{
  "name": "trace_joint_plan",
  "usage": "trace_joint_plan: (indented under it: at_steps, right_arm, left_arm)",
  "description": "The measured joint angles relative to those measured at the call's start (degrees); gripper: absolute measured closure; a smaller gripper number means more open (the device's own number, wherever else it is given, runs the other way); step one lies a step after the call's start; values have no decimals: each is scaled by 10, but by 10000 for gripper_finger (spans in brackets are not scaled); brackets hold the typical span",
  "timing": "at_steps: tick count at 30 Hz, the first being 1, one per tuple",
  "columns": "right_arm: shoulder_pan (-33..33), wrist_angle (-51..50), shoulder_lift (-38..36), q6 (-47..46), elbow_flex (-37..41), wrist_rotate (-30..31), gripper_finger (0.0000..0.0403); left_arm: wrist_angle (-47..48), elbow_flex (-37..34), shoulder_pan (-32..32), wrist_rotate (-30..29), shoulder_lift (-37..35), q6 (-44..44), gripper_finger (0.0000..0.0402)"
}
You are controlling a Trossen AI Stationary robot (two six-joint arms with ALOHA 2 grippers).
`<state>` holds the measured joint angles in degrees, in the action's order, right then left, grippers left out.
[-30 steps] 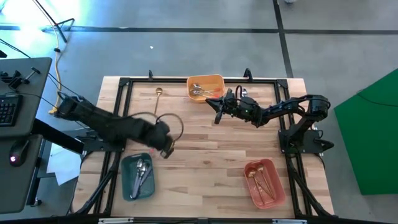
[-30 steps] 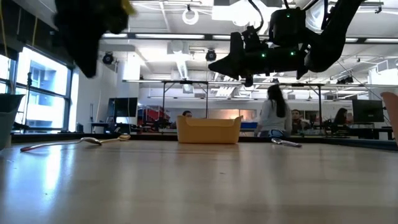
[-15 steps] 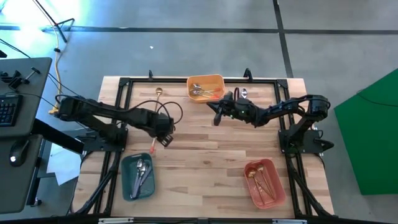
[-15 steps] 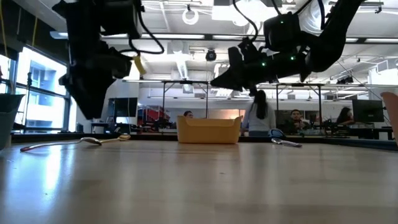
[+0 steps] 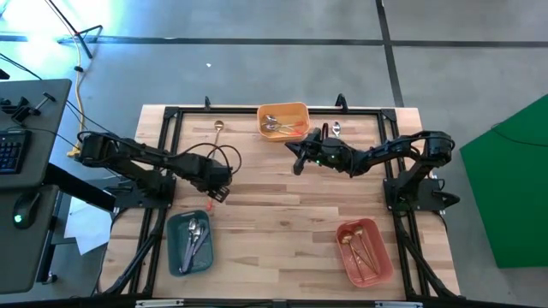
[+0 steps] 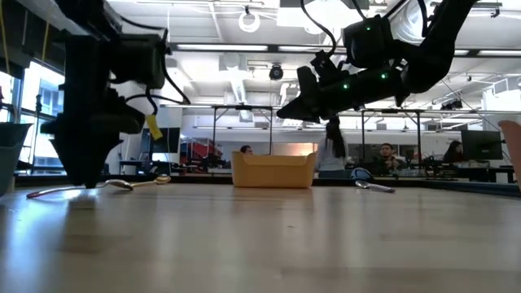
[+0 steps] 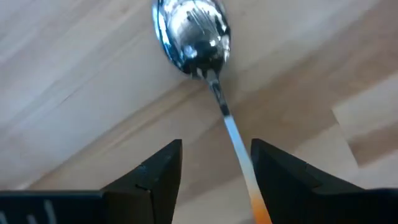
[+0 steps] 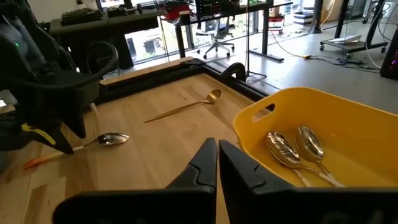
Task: Sort silverware by color (type)
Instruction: Put the orange spoon into the yellow bin
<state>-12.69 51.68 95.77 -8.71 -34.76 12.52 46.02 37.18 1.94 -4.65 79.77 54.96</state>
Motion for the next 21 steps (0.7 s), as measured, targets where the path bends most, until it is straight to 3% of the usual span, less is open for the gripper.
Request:
trace_joint_plan:
  at_steps: [4, 10, 21]
  right_arm:
    - [0, 0, 0, 0, 0, 0, 403]
    - [0, 0, 0, 0, 0, 0, 403]
    - [0, -18, 0, 0, 0, 0, 403]
  left_arm:
    - [-64, -30, 6, -2, -2, 0, 238]
    - [-74, -35, 6, -15, -2, -17, 279]
    - [-91, -39, -6, -18, -16, -53, 395]
